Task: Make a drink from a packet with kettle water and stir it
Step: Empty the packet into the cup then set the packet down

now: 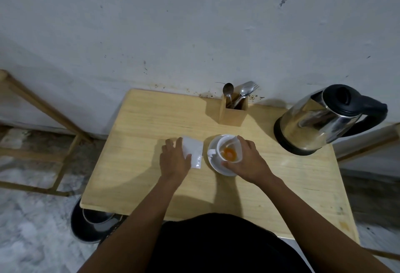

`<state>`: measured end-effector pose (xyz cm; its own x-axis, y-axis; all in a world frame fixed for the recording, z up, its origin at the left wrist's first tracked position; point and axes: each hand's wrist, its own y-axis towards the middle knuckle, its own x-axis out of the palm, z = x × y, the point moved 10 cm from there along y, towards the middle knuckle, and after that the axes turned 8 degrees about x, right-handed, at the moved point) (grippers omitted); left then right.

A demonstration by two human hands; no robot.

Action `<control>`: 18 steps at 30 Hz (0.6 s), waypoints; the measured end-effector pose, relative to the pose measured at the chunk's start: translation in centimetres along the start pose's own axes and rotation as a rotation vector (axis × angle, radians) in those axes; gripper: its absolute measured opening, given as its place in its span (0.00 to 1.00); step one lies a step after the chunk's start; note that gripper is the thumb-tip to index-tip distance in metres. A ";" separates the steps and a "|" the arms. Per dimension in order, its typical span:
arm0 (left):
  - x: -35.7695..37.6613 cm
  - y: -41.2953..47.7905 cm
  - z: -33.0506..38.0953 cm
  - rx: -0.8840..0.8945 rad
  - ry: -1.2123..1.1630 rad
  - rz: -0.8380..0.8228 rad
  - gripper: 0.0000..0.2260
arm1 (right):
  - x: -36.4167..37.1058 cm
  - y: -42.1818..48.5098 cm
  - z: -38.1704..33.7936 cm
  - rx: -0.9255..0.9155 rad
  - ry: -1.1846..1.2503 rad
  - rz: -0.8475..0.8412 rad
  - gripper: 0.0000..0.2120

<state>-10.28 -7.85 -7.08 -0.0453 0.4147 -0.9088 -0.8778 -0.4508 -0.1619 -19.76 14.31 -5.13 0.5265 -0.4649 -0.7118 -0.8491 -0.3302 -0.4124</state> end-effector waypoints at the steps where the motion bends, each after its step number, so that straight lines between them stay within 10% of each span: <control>1: 0.6 -0.1 0.7 0.071 0.064 -0.025 0.26 | 0.0 0.0 0.0 0.001 0.002 -0.002 0.44; 12: 3.3 -0.4 1.9 0.263 0.199 -0.116 0.20 | -0.3 0.1 -0.1 -0.005 -0.026 0.017 0.41; 18: 1.4 -0.2 3.1 0.258 -0.171 0.016 0.17 | -0.9 -0.2 -0.2 -0.007 -0.062 0.031 0.42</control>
<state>-11.67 -4.74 -7.12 -0.1207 0.5462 -0.8289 -0.9673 -0.2523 -0.0254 -20.08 14.61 -4.23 0.4962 -0.4236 -0.7579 -0.8644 -0.3221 -0.3860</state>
